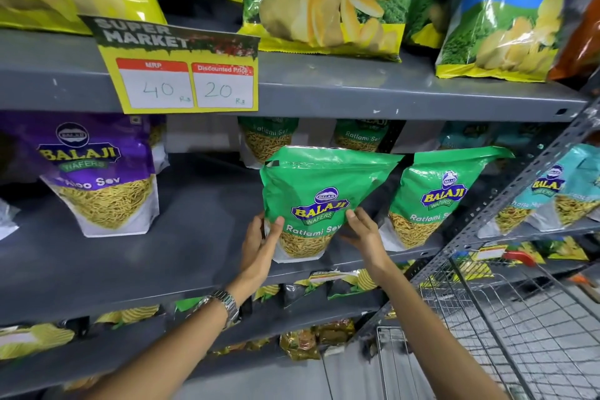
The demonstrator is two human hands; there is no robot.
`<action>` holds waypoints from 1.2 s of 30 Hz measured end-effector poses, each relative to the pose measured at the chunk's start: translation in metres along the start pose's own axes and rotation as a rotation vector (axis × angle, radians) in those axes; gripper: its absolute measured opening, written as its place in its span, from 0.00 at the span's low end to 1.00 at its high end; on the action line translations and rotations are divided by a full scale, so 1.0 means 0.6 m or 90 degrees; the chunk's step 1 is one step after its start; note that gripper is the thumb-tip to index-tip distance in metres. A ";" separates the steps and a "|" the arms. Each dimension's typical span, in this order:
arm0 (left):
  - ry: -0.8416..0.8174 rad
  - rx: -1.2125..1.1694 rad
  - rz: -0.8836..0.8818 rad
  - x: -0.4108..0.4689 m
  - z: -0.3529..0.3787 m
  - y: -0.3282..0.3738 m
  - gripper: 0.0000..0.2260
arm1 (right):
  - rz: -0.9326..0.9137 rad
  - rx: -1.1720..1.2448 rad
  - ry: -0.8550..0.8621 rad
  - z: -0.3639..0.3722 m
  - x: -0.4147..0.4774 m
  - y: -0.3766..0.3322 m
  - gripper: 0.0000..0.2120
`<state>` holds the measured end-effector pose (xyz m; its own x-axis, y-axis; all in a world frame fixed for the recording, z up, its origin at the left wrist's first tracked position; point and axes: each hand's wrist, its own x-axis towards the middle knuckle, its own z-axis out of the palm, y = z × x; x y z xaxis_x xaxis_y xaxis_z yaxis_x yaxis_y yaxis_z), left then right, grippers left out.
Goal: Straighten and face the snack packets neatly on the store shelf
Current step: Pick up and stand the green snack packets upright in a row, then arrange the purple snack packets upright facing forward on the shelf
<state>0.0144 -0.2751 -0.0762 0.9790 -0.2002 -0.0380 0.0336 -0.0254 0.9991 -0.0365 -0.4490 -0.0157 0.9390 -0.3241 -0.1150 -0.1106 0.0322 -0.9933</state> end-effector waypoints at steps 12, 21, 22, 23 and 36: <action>0.009 -0.005 0.005 -0.002 0.006 -0.012 0.44 | -0.007 -0.005 0.053 0.009 -0.014 0.005 0.19; 0.078 -0.063 0.066 -0.017 -0.007 -0.030 0.28 | -0.264 -0.075 0.327 0.048 -0.039 0.089 0.20; 0.102 -0.076 0.083 -0.022 -0.021 -0.030 0.24 | -0.318 -0.107 0.339 0.064 -0.054 0.097 0.18; 0.131 -0.082 0.103 -0.025 -0.040 -0.031 0.21 | -0.363 -0.140 0.305 0.087 -0.070 0.103 0.16; 0.455 -0.033 0.090 0.067 -0.508 -0.048 0.20 | -0.001 0.108 -0.083 0.496 0.099 0.048 0.15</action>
<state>0.1140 0.0162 -0.1010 0.8660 0.4910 0.0942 -0.1100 0.0033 0.9939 0.1131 -0.1861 -0.0527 0.9746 -0.1989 -0.1025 -0.0634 0.1937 -0.9790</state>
